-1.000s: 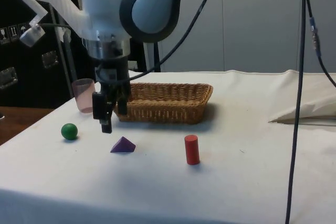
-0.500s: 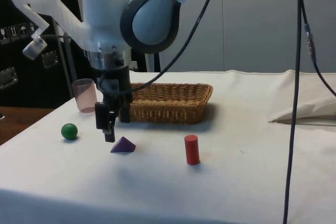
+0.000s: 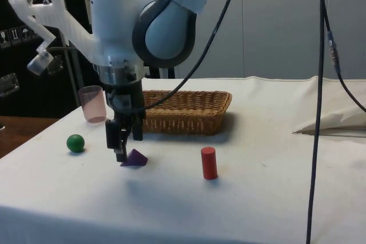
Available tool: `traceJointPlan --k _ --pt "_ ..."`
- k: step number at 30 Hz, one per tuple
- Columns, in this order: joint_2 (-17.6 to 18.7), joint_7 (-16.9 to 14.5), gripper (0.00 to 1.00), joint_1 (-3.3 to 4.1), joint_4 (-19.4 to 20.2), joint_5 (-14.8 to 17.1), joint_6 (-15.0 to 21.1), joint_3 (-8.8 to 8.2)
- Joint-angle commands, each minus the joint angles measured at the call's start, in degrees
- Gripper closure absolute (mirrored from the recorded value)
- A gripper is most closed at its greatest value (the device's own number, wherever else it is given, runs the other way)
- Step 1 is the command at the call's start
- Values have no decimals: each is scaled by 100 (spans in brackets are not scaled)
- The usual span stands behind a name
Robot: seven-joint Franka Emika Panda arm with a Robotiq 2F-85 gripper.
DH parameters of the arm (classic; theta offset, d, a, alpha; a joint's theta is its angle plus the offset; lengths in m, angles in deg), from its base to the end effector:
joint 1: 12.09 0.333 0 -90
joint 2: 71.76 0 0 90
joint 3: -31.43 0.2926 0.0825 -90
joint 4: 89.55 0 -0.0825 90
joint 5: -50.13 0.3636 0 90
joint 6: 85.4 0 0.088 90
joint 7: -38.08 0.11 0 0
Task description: Pick up the triangular block and place it into the basket.
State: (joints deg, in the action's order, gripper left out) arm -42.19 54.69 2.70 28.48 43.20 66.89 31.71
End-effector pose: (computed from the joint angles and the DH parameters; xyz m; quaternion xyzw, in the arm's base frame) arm 0.5565 0.1532 0.1815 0.9980 0.0385 0.0473 0.0168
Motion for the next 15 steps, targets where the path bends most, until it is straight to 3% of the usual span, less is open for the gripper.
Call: traceJointPlan --k 1,15 --pt "46 -17 0 -6 -17 0 52 0" --pt "132 -86 0 -23 -34 0 57 -57"
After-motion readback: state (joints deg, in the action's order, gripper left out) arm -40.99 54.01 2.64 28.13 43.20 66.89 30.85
